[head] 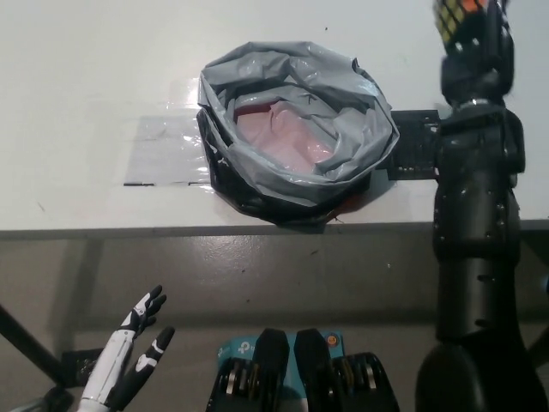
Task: Use the right hand to pick up a rubix's cube and place it into a plastic bag and lift the bag
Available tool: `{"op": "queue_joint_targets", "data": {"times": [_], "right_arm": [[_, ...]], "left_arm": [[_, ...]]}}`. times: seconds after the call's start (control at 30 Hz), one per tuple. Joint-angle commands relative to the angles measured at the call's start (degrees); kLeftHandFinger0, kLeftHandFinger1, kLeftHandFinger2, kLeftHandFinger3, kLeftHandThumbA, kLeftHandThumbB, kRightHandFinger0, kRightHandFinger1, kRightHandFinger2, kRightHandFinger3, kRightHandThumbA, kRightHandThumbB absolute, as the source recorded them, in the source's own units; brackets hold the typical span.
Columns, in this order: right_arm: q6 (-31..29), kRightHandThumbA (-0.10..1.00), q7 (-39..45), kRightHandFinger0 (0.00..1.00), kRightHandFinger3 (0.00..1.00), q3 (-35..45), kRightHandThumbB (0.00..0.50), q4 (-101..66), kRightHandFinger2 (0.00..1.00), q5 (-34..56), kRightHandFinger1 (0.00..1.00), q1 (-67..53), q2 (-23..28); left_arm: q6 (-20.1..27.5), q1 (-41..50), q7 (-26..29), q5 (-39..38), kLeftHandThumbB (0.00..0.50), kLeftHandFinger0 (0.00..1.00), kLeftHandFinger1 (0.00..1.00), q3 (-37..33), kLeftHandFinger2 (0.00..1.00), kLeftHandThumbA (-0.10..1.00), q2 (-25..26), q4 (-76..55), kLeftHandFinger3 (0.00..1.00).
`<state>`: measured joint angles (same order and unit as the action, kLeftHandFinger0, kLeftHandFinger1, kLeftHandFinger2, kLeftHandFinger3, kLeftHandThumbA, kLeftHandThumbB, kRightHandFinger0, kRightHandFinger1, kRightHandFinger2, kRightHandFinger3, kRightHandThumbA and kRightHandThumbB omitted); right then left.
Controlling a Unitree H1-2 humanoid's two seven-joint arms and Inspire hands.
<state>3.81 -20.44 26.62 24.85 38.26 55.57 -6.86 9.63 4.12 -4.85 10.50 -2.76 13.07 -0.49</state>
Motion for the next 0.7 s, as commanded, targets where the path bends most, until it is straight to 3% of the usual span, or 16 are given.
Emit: {"op": "queue_joint_targets", "data": {"times": [0.0,0.03,0.2,0.27,0.3,0.37,0.43,0.53,0.67], "right_arm": [[2.19,-0.1,2.88,0.0,0.73,-5.7,0.079,-4.3,0.7,-2.8,0.23,3.13,-1.25],[2.02,-0.1,2.94,0.0,1.0,-6.28,0.074,-3.56,0.73,-2.92,0.19,3.53,-1.4],[1.39,-0.1,3.12,0.0,1.0,-8.83,0.052,-0.65,0.76,-4.37,0.22,4.39,-1.5],[0.61,-0.1,3.63,0.0,1.0,-10.49,0.083,1.45,0.75,-6.16,0.24,4.36,-1.17],[0.31,-0.1,3.99,0.0,0.97,-11.13,0.084,2.22,0.74,-6.93,0.23,4.33,-0.98],[-1.16,-0.1,4.72,0.0,0.73,-12.82,0.108,5.32,0.7,-9.07,0.21,4.57,-0.5],[-2.13,-0.1,4.89,0.0,0.73,-13.31,0.109,6.96,0.71,-9.85,0.21,4.79,-0.21],[-6.21,-0.1,5.87,0.0,0.86,-13.53,0.108,14.46,0.73,-11.12,0.28,6.2,0.69],[-10.42,-0.1,5.78,0.0,0.83,-15.29,0.119,22.26,0.74,-15.15,0.31,8.0,2.11]], "left_arm": [[0.66,0.09,-0.12,0.55,0.113,1.0,1.0,-0.02,1.0,0.93,0.74,-1.88,1.0],[0.54,-0.26,-0.18,0.57,0.108,1.0,1.0,0.0,1.0,0.94,0.8,-1.88,1.0],[0.64,-0.91,-0.2,0.5,0.114,1.0,1.0,0.11,1.0,0.95,0.83,-1.58,1.0],[0.52,-0.98,-0.23,1.05,0.104,1.0,1.0,-0.11,1.0,0.95,0.91,-1.79,1.0],[0.53,-1.0,-0.25,1.22,0.098,1.0,1.0,-0.17,1.0,0.96,0.95,-1.88,1.0],[0.9,-1.1,-0.26,1.59,0.098,1.0,1.0,-0.26,1.0,0.97,1.18,-1.89,1.0],[0.82,-1.16,-0.32,1.66,0.102,1.0,1.0,-0.3,1.0,0.97,1.21,-1.86,1.0],[0.81,-1.14,-0.3,1.85,0.105,1.0,1.0,-0.31,1.0,0.98,1.26,-1.88,1.0],[0.42,-1.1,-0.58,1.51,0.106,1.0,1.0,-0.29,1.0,0.96,1.25,-2.23,1.0]]}}
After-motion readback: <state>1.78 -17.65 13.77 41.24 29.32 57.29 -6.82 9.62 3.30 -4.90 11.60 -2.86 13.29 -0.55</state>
